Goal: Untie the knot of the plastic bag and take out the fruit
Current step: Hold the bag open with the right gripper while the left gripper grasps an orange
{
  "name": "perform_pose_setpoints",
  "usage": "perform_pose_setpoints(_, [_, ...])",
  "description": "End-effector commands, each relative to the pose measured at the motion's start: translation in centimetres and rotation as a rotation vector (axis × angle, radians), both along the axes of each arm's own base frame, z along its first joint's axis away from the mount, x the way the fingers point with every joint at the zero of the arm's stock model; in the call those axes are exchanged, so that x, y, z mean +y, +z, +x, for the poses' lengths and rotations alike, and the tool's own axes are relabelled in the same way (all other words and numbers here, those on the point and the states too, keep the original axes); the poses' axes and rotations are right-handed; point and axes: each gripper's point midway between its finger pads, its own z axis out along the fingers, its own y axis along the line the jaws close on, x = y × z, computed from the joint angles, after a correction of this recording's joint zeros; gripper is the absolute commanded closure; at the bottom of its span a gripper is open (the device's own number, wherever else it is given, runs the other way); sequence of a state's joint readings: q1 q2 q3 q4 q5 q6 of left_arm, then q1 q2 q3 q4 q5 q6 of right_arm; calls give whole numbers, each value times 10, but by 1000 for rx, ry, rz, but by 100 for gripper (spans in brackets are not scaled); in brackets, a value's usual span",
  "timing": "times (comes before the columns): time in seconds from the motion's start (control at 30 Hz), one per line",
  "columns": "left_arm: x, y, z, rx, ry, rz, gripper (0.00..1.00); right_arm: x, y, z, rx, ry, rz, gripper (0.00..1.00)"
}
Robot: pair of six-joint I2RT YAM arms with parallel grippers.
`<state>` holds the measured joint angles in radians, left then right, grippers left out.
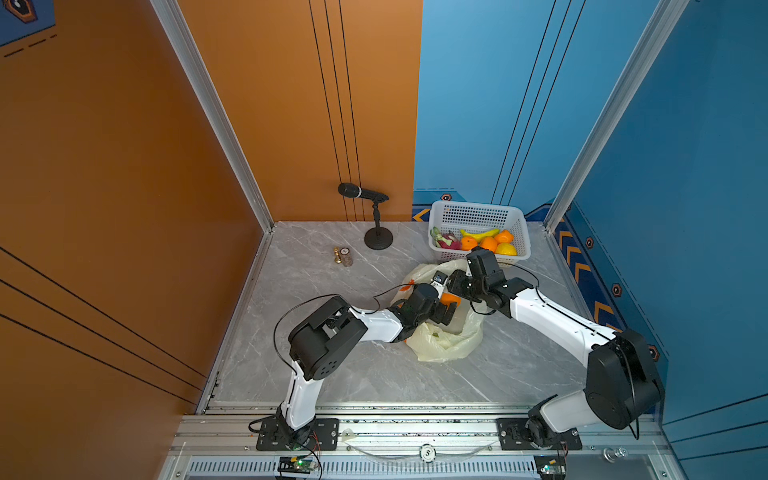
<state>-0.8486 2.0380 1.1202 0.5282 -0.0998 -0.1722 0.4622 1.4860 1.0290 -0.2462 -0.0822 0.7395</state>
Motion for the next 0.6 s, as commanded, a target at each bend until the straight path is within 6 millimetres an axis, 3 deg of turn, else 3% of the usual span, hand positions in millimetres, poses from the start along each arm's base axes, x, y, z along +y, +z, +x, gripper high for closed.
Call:
perform_pose_setpoints(0.0, [-25, -34, -19, 85, -185, 52, 3, 31, 22, -2, -39, 88, 134, 58])
perform_pose_setpoints(0.17, [-23, -58, -10, 136, -170, 100, 8, 22, 21, -3, -20, 55, 171, 52])
perform_pose_setpoints(0.33, [-26, -71, -11, 160, -183, 105, 30, 2, 39, -8, -46, 8, 198, 38])
perform_pose_setpoints(0.47, [-32, -67, -15, 161, -210, 76, 40, -14, 51, -14, -68, -12, 192, 35])
perform_pose_setpoints(0.57, [-36, -51, -19, 137, -229, 40, 47, -27, 52, -16, -80, -33, 166, 32])
